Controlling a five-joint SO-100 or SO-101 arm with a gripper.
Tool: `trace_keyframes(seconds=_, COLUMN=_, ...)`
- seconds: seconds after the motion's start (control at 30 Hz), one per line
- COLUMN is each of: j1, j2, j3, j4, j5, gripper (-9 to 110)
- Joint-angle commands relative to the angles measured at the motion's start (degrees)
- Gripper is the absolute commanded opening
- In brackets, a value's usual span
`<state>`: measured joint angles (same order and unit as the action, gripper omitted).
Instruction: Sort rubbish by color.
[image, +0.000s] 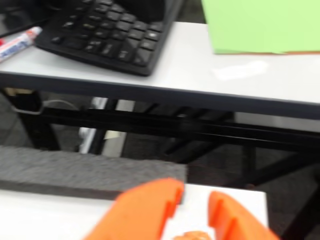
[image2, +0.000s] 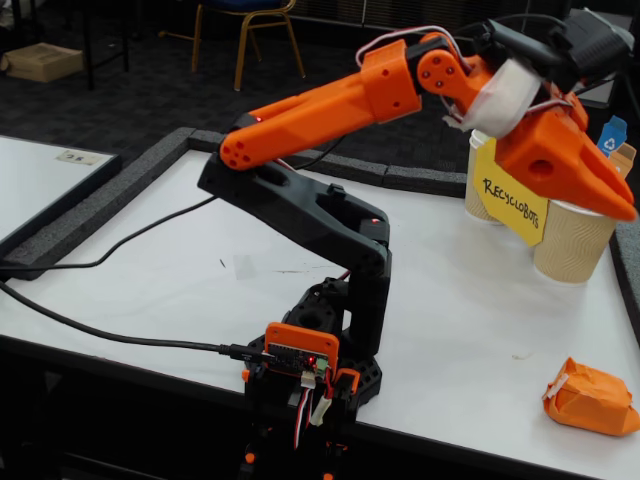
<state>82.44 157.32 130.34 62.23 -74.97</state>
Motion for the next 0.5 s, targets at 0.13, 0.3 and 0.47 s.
trace_keyframes(seconds=0.13, j1=2.1, j2=-0.6, j3=-5.7, j4=8.3, j5=2.0, gripper=0)
trace_keyframes(seconds=0.3, j1=1.1, j2=-2.0, j3=-9.1, j4=15.7, j5=5.5, gripper=0)
trace_keyframes(seconds=0.47, j1=0.0, j2=-5.4, j3=-12.3, j4=22.9, j5=5.5, gripper=0)
